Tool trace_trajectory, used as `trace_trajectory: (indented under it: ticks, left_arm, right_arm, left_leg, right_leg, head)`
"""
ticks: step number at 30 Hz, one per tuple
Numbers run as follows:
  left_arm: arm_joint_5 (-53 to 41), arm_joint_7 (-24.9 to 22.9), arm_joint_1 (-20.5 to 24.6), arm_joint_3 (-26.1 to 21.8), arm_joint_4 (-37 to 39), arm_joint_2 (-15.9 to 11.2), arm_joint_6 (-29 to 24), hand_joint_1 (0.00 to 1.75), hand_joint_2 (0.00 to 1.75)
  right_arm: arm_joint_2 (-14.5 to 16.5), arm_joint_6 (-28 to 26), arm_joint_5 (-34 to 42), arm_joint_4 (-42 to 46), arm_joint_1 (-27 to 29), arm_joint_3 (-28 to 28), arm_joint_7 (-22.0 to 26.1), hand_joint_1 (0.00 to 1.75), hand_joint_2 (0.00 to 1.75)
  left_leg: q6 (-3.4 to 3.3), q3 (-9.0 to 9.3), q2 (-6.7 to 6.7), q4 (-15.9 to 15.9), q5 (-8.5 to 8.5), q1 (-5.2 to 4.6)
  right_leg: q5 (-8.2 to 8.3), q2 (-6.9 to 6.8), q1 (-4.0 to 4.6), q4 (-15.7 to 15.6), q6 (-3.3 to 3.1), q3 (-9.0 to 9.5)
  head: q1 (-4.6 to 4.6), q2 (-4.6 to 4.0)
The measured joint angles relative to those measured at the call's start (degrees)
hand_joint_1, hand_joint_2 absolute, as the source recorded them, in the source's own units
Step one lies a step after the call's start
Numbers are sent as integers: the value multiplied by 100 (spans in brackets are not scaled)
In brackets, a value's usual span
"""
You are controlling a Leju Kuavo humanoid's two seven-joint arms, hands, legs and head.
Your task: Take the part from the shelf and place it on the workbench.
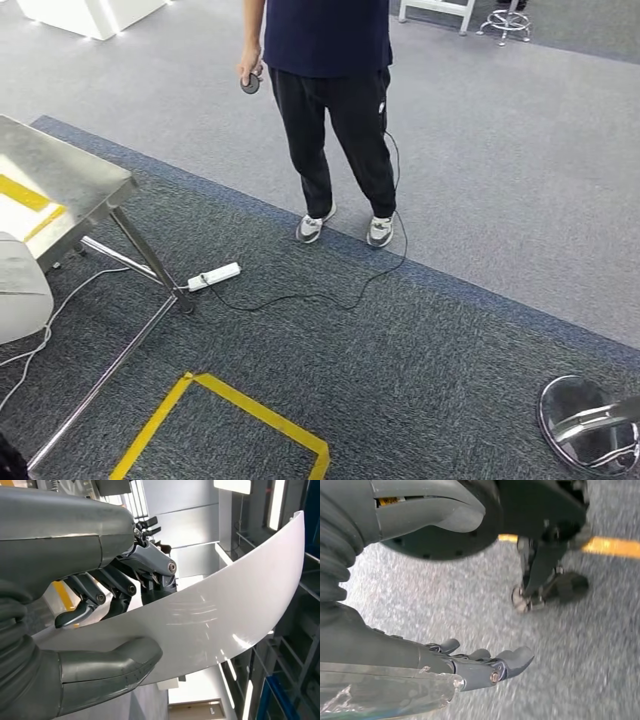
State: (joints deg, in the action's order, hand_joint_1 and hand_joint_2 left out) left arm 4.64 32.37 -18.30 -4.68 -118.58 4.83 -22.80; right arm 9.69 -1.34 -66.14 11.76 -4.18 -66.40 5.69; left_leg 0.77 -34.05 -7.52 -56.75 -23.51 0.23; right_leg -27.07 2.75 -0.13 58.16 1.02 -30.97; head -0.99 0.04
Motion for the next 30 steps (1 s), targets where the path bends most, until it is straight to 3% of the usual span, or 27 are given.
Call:
trace_trajectory:
  ticks: [2,4,6,7,8,10,12,14,15,17,19,21,22,23,24,26,28,30]
  left_arm:
    - [-3,6,9,-30,-3,6,0,175,175]
    - [-5,9,26,-39,-3,14,0,175,175]
    - [-5,9,25,-49,-2,24,-1,175,175]
    - [-11,9,24,-56,-2,29,-5,175,175]
    - [-23,14,25,-62,-2,34,-15,175,175]
    - [-62,50,40,-63,-2,43,-52,175,175]
    - [-108,121,67,-61,-2,46,-105,175,175]
    - [-145,177,72,-64,-2,51,-176,175,175]
    - [-168,191,65,-67,-5,58,-211,175,175]
    - [-253,198,62,-70,-10,74,-266,175,175]
    - [-342,197,61,-65,-12,82,-309,175,175]
    - [-315,209,49,-62,-10,89,-337,175,175]
    - [-262,217,46,-63,-9,91,-342,175,175]
    - [-205,226,51,-64,-8,93,-339,175,175]
    - [-159,229,69,-65,-8,92,-334,175,175]
    - [-124,229,141,-70,-3,86,-326,175,175]
    - [-137,222,224,-74,5,72,-340,175,175]
    - [-177,197,266,-73,9,45,-363,175,175]
  right_arm:
    - [11,-5,1,0,-3,1,0,0,175]
    - [14,-4,1,-1,15,1,-1,0,175]
    - [14,-3,1,-2,34,0,-3,0,175]
    - [14,-1,3,-2,33,-1,2,0,175]
    - [14,3,5,-2,25,-1,14,0,175]
    - [15,11,9,-2,8,0,77,0,175]
    - [15,16,7,-2,-1,1,174,0,175]
    - [14,15,-2,-2,-17,2,258,0,175]
    - [14,11,-11,-2,-31,4,284,0,175]
    - [12,-7,-34,-1,-56,10,304,0,175]
    - [2,-28,-45,-1,-52,14,307,0,175]
    - [-20,-44,-44,-2,-28,15,312,0,175]
    - [-33,-57,-45,-2,-18,15,303,0,175]
    - [-49,-73,-51,-2,-13,17,281,0,175]
    - [-65,-90,-64,-2,-12,25,242,0,175]
    - [-92,-115,-75,-2,-13,44,174,0,175]
    - [-104,-126,-34,-1,-17,54,148,0,175]
    - [-102,-120,14,-1,-30,54,140,0,175]
  left_leg:
    - [48,-148,283,-299,-211,-14]
    - [85,-485,598,-1029,-604,-20]
    - [114,-751,679,-1609,-792,-10]
    - [121,-742,695,-1608,-725,-7]
    - [123,-613,731,-1372,-563,-4]
    - [120,-173,977,-558,-216,-19]
    - [66,94,1155,-43,-89,-42]
    - [-18,109,1058,29,-90,-53]
    - [-51,107,991,36,-83,-44]
    - [-122,108,856,50,-62,-13]
    - [-168,102,725,52,-52,6]
    - [-179,96,566,50,-49,5]
    - [-179,98,479,48,-47,4]
    - [-176,104,391,47,-46,4]
    - [-170,110,303,46,-42,6]
    - [-137,104,141,35,-32,5]
    - [-68,68,12,34,-9,16]
    - [9,28,-64,41,19,43]
  right_leg:
    - [38,-136,-12,-47,-75,5]
    - [42,-283,-3,-59,-112,2]
    - [31,-451,2,-58,-118,0]
    - [24,-534,2,-58,-116,4]
    - [15,-609,1,-58,-109,13]
    - [-17,-739,18,-49,-73,41]
    - [-57,-854,56,-44,-18,70]
    - [-81,-979,74,-65,34,114]
    - [-101,-965,65,-57,70,126]
    - [-284,-695,42,216,142,18]
    - [-646,-371,26,948,181,-331]
    - [-860,-300,23,1608,182,-683]
    - [-800,-290,23,1655,173,-733]
    - [-634,-270,22,1470,158,-673]
    - [-394,-208,17,1082,139,-508]
    - [-66,59,-7,282,104,-161]
    - [-12,194,-7,-25,77,-17]
    - [20,69,4,-47,18,11]
  head:
    - [-28,0]
    - [-53,0]
    - [-54,0]
    - [-55,0]
    - [-55,0]
    - [-59,0]
    - [-52,0]
    - [-41,0]
    - [-41,0]
    - [-20,0]
    - [6,0]
    - [7,0]
    - [7,0]
    - [6,0]
    - [7,0]
    - [4,0]
    - [2,0]
    - [2,0]
